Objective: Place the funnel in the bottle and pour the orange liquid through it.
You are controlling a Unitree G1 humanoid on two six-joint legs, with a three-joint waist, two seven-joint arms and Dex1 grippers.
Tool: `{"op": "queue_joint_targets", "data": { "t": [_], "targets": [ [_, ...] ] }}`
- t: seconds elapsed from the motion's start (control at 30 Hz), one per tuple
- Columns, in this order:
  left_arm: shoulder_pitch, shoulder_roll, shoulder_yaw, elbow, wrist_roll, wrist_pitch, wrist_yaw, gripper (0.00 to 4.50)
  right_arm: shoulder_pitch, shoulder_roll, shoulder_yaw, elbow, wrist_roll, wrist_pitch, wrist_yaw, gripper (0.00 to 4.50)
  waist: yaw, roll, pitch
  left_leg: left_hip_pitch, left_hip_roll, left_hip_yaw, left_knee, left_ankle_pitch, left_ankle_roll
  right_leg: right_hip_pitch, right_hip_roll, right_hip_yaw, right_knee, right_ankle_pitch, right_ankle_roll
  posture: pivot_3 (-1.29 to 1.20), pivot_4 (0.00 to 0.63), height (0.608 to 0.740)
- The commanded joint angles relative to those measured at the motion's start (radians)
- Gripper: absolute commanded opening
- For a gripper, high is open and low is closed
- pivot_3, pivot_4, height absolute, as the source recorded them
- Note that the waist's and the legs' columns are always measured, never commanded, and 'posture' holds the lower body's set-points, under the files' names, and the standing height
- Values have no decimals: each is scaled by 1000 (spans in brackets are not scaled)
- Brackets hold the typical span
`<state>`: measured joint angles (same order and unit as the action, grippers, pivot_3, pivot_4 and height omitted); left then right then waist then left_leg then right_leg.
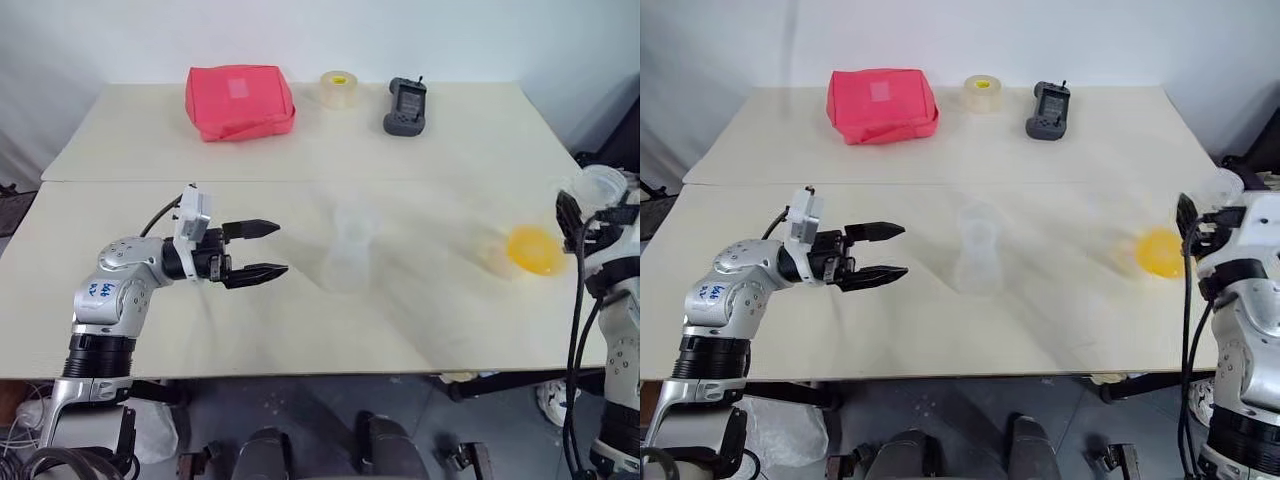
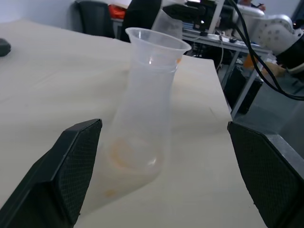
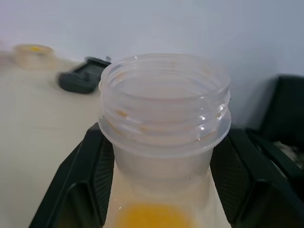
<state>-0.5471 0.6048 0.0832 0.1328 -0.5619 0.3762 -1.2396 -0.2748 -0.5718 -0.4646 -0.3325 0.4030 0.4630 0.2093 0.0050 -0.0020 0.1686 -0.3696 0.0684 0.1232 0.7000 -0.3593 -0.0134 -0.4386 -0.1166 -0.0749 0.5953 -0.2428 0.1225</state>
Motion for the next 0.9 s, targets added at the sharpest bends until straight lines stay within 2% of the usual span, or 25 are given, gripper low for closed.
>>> {"op": "queue_joint_targets", "data": {
  "t": [0.03, 0.37, 0.57, 0.7, 0.9],
  "targets": [
    [-34, -10, 27, 51, -7, -70, -45, 4500, -96, -39, 76, -173, 10, 96, -31, 2425, -7, 0, 0, -1, 0, 0, 0, 0, 0, -1, 0, 0, 0, 0, 0, 0, 150, 740],
    [-123, -75, 69, 271, -12, -255, -142, 4500, -277, -95, 462, -306, -195, 177, 4, 2425, -4, 0, 0, -4, 0, 0, 0, 0, 0, -4, 0, -1, 0, 0, 0, 0, 150, 740],
    [-124, -86, 57, 291, 5, -296, -204, 4500, -369, -182, 696, -285, -440, 171, 59, 2425, -9, 0, 0, -5, 0, 0, -1, -1, 1, -5, 0, -1, -1, 0, 0, 0, 150, 740],
    [-119, -96, 49, 266, 0, -275, -203, 4500, -399, -221, 782, -250, -599, 60, 99, 2425, -9, 0, 0, -5, 0, 0, -1, -1, 1, -5, 0, -1, -1, 0, 0, 0, 150, 740],
    [-106, -100, 44, 238, -1, -254, -200, 4500, -381, -253, 791, -212, -741, -103, 152, 2425, -9, -1, 0, -6, 0, 0, -1, -1, 1, -5, 0, -1, -2, 0, 0, 0, 150, 740]
  ]
}}
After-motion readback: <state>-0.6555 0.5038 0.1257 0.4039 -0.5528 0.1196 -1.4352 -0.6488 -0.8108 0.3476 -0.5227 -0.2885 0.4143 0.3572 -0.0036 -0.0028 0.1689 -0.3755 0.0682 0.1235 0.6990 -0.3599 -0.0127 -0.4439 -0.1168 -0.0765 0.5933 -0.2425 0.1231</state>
